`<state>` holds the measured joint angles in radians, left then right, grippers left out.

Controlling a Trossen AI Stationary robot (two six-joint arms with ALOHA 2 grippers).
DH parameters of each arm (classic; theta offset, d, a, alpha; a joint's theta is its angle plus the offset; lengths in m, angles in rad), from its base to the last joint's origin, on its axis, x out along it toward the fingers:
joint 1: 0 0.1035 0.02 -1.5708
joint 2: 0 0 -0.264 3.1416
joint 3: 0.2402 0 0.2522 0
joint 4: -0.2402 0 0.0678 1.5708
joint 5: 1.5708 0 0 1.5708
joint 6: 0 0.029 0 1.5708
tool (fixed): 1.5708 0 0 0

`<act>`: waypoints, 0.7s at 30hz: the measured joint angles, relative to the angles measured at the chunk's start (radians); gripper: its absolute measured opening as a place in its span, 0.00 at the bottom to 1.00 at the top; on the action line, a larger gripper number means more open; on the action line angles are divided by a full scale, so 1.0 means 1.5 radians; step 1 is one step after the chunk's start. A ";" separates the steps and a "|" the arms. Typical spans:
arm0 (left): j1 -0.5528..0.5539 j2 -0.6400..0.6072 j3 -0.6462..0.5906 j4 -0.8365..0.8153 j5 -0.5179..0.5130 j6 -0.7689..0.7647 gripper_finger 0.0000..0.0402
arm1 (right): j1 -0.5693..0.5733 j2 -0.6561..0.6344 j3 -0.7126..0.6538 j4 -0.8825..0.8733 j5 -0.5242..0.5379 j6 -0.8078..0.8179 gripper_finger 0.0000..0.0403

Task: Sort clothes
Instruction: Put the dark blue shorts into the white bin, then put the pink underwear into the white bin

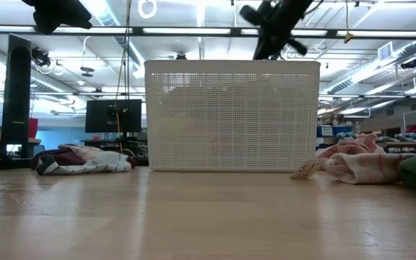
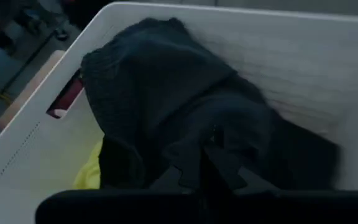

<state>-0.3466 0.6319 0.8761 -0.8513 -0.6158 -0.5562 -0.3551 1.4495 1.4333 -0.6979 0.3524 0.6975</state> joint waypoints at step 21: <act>0.000 0.000 0.000 0.000 -0.103 -0.086 0.30 | -0.118 -0.017 -0.029 0.053 -0.150 -0.199 0.35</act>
<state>-0.3466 0.6319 0.8761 -0.8509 -0.7710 -0.6851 -0.5322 1.4245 1.3895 -0.6177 0.1268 0.3996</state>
